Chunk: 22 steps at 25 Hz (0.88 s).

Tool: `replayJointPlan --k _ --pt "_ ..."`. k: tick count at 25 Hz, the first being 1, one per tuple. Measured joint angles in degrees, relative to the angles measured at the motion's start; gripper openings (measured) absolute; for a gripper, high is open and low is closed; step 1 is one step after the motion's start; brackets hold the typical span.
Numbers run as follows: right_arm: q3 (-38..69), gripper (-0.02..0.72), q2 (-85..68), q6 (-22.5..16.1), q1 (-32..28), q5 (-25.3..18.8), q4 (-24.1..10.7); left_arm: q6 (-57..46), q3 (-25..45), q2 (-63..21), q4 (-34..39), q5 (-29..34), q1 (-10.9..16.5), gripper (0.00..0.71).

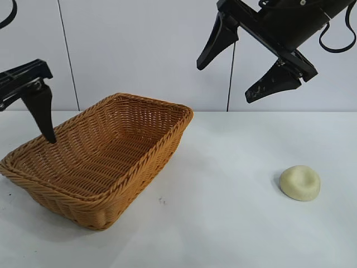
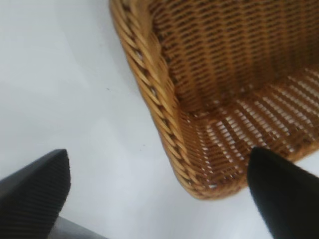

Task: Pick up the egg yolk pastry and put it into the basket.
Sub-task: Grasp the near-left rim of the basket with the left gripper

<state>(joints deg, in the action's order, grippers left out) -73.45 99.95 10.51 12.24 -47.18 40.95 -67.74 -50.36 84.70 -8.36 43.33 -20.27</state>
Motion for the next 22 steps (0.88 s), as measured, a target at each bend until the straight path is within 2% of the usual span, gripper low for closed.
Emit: replayJointPlan --k 6,15,22 --pt "0.0 0.687 0.0 0.0 0.0 0.05 0.06 -6.65 0.52 0.0 2.72 -7.09 0.0 0.692" --pt "0.0 0.687 0.0 -0.05 0.0 0.11 0.06 -6.92 0.69 0.17 2.91 -8.04 0.0 0.692" --pt "0.0 0.687 0.0 -0.11 0.0 0.11 0.06 -7.06 0.81 6.21 2.91 -9.43 0.0 0.692"
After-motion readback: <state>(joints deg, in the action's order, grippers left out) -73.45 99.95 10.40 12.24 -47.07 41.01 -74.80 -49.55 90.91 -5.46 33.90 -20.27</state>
